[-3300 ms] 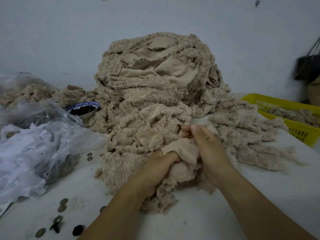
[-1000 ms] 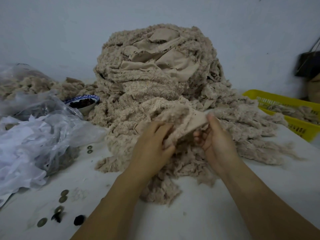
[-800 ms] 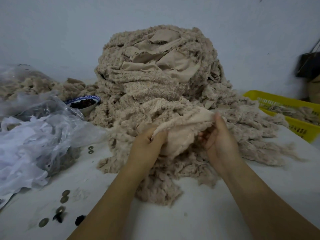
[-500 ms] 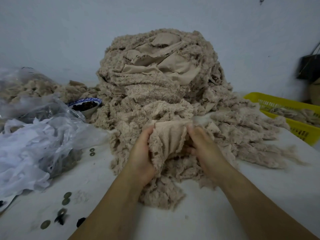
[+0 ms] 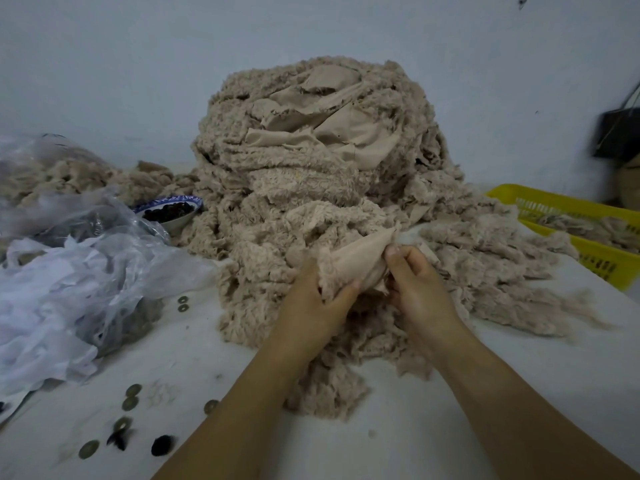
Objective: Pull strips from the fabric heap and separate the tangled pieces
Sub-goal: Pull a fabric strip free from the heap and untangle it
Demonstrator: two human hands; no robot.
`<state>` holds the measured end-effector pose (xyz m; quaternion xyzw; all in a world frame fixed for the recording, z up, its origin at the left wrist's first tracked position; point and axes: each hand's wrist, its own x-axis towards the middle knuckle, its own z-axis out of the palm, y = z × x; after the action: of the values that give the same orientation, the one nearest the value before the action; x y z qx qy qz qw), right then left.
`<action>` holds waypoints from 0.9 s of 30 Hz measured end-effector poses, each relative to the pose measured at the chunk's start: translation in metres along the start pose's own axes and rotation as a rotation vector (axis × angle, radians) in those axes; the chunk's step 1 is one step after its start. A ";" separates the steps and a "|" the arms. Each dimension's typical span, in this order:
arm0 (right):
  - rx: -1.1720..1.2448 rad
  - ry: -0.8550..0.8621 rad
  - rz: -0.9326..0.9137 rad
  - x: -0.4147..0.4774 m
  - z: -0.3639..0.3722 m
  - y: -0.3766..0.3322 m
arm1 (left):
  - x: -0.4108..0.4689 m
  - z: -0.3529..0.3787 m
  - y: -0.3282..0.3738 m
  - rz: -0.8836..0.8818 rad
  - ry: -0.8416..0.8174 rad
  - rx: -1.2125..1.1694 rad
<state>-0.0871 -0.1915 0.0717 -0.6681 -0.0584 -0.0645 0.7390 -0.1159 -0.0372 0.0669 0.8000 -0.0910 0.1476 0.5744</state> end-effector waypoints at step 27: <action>-0.435 -0.231 -0.108 -0.006 0.005 0.011 | 0.003 -0.003 0.018 -0.332 0.032 -0.851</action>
<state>-0.0913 -0.1852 0.0603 -0.8102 -0.1625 -0.0381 0.5619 -0.1187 -0.0401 0.0846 0.4941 -0.0050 0.0155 0.8692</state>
